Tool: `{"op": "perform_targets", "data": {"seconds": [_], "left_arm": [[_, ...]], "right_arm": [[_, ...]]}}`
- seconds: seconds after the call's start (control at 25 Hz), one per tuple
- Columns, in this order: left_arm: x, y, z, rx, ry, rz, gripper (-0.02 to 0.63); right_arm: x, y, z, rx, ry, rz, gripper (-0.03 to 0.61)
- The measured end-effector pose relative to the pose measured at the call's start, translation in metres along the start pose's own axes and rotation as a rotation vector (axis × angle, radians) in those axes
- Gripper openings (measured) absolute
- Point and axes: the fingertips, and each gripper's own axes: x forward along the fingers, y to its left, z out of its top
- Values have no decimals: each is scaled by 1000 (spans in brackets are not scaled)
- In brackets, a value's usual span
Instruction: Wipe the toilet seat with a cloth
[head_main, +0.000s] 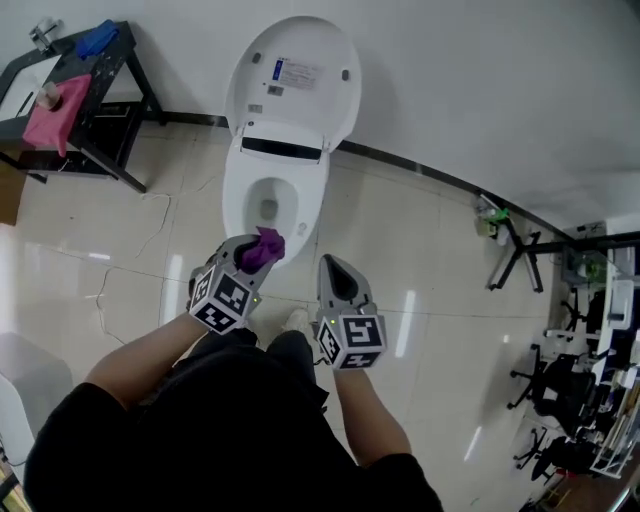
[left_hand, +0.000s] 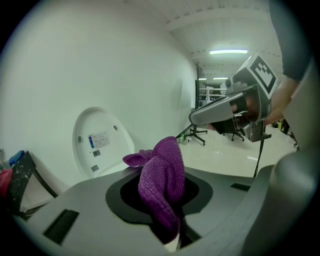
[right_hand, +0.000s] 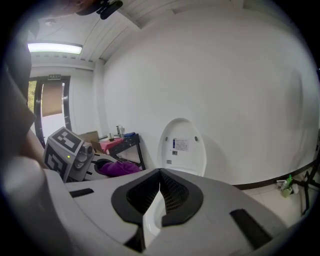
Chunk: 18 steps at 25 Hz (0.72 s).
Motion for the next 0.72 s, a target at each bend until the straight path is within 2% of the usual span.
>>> {"op": "perform_targets", "data": {"seconds": [0.16, 0.48, 0.72], "left_arm": [[-33, -28, 19, -5, -25, 38, 100], [-67, -52, 53, -71, -93, 202, 100], [-80, -70, 62, -88, -117, 251, 100]], "right_arm": [[-26, 7, 11, -27, -14, 52, 17], [-64, 7, 39, -111, -87, 178, 15], [-83, 1, 43, -112, -110, 215, 15]]}}
